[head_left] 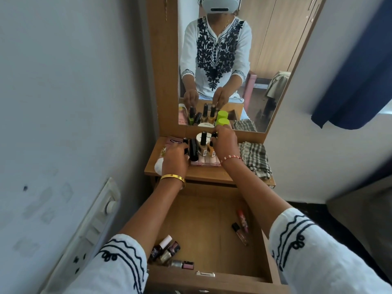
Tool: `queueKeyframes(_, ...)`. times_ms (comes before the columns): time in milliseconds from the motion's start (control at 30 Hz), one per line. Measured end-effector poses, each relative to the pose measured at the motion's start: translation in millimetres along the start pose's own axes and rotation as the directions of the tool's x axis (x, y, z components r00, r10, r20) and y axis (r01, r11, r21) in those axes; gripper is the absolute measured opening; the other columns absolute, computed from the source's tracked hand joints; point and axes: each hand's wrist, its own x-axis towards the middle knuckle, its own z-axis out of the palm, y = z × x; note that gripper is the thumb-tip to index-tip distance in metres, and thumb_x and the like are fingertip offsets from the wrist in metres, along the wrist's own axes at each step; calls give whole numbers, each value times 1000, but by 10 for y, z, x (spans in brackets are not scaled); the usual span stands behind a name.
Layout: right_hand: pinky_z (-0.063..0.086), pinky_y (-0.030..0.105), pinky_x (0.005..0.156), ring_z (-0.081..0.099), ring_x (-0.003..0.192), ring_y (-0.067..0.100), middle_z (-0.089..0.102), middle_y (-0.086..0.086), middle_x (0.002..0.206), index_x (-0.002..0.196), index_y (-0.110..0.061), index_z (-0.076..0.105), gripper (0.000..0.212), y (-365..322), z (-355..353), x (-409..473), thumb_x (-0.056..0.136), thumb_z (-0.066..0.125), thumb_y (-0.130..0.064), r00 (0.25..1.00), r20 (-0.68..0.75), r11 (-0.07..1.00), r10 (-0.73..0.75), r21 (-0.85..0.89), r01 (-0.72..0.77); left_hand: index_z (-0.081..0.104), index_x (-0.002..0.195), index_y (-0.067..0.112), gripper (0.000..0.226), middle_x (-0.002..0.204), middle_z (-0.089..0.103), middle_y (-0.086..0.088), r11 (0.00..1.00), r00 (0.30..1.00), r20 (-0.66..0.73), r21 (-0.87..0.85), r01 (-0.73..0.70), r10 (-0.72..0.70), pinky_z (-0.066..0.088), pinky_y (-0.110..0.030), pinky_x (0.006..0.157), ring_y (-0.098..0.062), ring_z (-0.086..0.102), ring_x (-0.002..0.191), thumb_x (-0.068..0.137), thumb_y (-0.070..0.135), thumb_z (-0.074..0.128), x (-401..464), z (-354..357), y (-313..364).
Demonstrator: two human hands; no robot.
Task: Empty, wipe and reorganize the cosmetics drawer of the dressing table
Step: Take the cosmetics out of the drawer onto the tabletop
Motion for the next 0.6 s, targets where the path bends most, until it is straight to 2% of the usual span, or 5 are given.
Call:
queueKeyframes(200, 51, 39, 82, 59, 96, 33, 57, 17, 111, 106, 1, 62, 22, -5, -11, 0, 86, 55, 2, 1000, -10, 1000, 1, -2, -1, 52, 128, 19, 40, 130, 56, -6, 998, 998, -3, -31, 56, -57, 49, -35, 82, -23, 56, 115, 90, 11, 54, 8, 43, -85)
queueKeyframes(400, 49, 38, 84, 58, 99, 32, 57, 16, 113, 107, 0, 62, 21, -17, -68, -43, 86, 56, 0, 999, -37, 1000, -10, 22, 11, 55, 125, 12, 37, 129, 57, -10, 995, 999, -32, -103, 2, -5, 46, -35, 94, -24, 55, 117, 88, 12, 57, -9, 59, -120)
queueKeyframes(533, 51, 38, 81, 60, 89, 30, 63, 14, 99, 99, -2, 64, 15, -10, -83, -219, 86, 57, -4, 995, -103, 993, 2, 121, 10, 60, 118, 7, 31, 120, 62, -12, 971, 990, -129, -223, -85, 57, 48, -32, 93, -25, 59, 110, 88, 9, 56, -138, 25, -139)
queueKeyframes(600, 52, 41, 82, 60, 86, 27, 64, 5, 89, 95, -7, 66, 12, -15, -55, -387, 86, 59, -8, 991, -131, 984, 32, 177, -8, 62, 114, 4, 27, 116, 64, -14, 947, 984, -161, -297, -125, 79, 47, -25, 90, -25, 60, 108, 88, 6, 55, -273, -26, -143)
